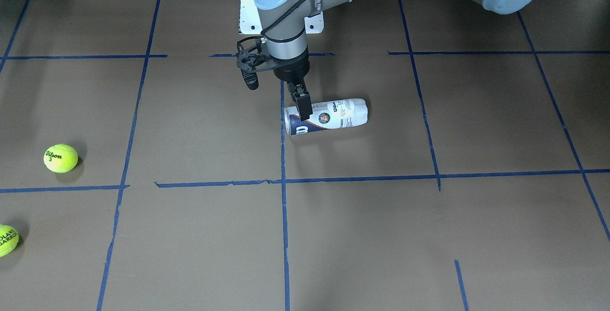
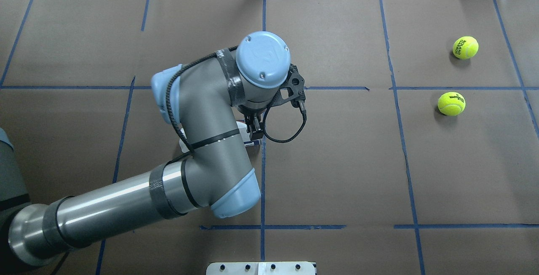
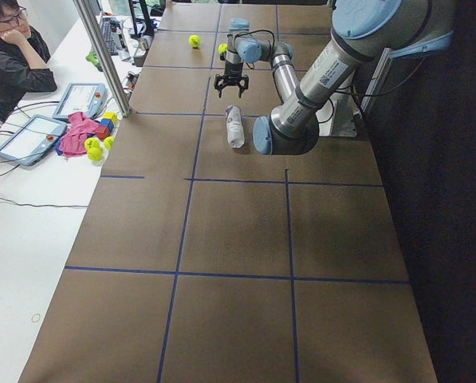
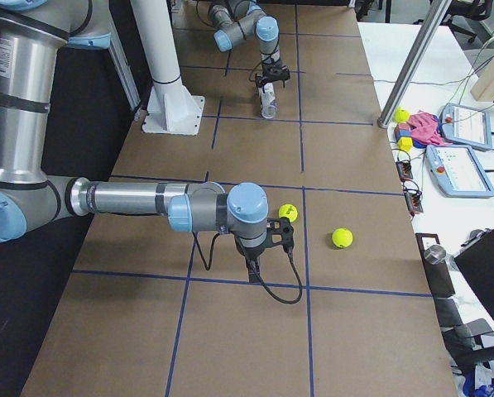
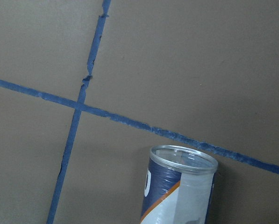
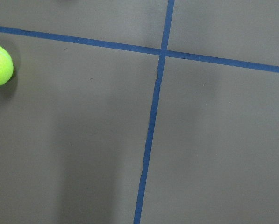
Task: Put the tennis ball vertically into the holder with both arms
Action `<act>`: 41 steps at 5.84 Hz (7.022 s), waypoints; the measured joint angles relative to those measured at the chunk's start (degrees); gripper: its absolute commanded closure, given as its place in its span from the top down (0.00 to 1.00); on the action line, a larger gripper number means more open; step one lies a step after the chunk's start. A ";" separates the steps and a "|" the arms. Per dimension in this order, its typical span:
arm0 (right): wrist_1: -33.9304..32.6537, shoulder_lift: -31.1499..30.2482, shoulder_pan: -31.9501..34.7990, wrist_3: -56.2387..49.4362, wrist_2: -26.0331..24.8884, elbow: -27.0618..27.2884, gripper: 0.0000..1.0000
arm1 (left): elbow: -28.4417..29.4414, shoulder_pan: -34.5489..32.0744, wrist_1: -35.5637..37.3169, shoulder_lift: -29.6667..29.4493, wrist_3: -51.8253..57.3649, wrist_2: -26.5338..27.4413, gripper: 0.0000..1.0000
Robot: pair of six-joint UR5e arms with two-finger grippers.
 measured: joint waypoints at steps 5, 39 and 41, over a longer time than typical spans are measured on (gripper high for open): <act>0.00 0.00 0.00 -0.09 0.00 -0.09 1.00 | 7.26 3.08 0.93 -0.75 2.02 3.69 1.00; 0.09 0.00 -0.07 -0.09 0.04 0.08 1.00 | 21.09 0.98 -116.87 15.80 -23.67 9.90 0.79; 0.15 0.13 -0.14 -0.12 0.00 0.39 1.00 | 21.13 1.23 -116.71 15.98 -23.74 11.15 0.82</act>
